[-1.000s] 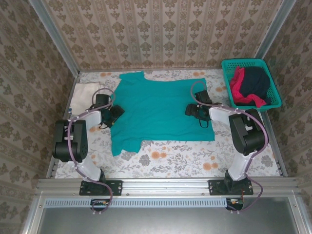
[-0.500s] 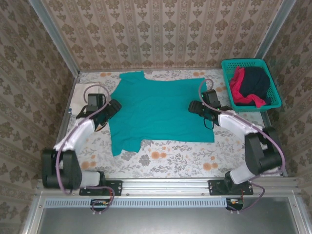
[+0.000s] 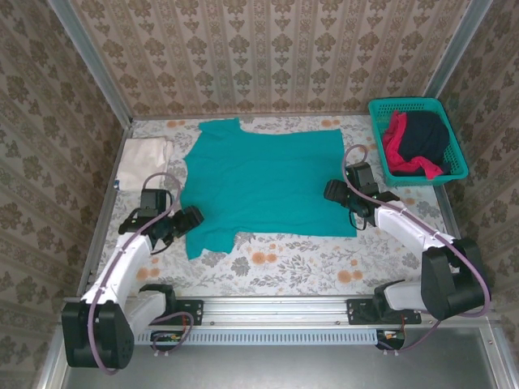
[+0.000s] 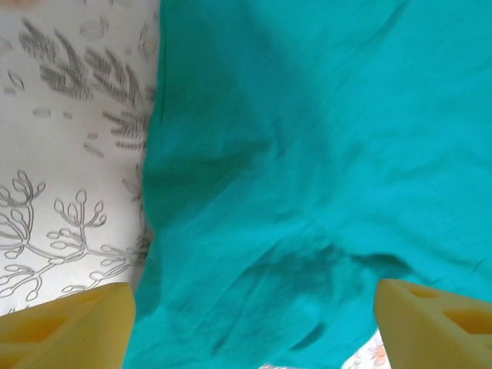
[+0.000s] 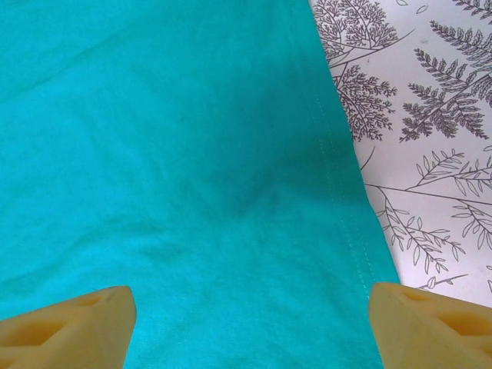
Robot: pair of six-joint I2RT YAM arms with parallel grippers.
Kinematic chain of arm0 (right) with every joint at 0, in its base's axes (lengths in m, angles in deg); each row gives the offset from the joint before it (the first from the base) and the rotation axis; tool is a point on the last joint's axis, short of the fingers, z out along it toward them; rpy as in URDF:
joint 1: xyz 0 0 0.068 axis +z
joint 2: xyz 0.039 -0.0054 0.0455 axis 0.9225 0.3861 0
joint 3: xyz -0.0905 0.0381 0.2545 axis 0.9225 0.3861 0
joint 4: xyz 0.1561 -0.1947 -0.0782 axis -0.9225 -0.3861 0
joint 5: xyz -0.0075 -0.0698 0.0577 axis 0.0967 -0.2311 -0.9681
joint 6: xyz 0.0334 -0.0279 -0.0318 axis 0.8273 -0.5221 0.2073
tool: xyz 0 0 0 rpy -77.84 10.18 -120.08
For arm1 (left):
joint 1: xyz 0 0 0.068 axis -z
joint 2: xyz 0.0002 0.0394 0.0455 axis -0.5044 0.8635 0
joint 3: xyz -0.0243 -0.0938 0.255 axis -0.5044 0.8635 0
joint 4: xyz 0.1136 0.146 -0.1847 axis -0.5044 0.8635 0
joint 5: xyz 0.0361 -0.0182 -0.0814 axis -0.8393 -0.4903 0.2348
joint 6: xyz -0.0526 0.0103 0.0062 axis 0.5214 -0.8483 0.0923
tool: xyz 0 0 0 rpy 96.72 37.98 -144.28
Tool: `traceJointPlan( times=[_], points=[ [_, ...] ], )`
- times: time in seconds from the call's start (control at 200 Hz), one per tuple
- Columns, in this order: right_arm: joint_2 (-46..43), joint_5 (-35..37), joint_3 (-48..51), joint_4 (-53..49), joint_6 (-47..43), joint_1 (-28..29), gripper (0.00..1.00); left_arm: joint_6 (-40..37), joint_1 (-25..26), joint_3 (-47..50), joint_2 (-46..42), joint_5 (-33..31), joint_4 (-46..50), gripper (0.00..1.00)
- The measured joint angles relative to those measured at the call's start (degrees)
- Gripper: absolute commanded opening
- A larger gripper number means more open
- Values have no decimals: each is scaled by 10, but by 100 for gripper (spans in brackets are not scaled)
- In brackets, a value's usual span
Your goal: Fold and stack the t-shirts
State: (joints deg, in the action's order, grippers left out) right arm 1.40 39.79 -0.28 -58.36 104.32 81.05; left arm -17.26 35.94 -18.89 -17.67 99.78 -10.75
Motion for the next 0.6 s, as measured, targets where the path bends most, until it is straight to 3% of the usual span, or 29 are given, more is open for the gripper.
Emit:
traceJointPlan(
  times=[0.195, 0.6],
  points=[
    [0, 0, 0, 0, 0, 0, 80, -12, -17, 36, 26, 30, -13, 65],
    [0, 0, 0, 0, 0, 0, 80, -19, -35, 42, 74, 30, -66, 57]
  ],
)
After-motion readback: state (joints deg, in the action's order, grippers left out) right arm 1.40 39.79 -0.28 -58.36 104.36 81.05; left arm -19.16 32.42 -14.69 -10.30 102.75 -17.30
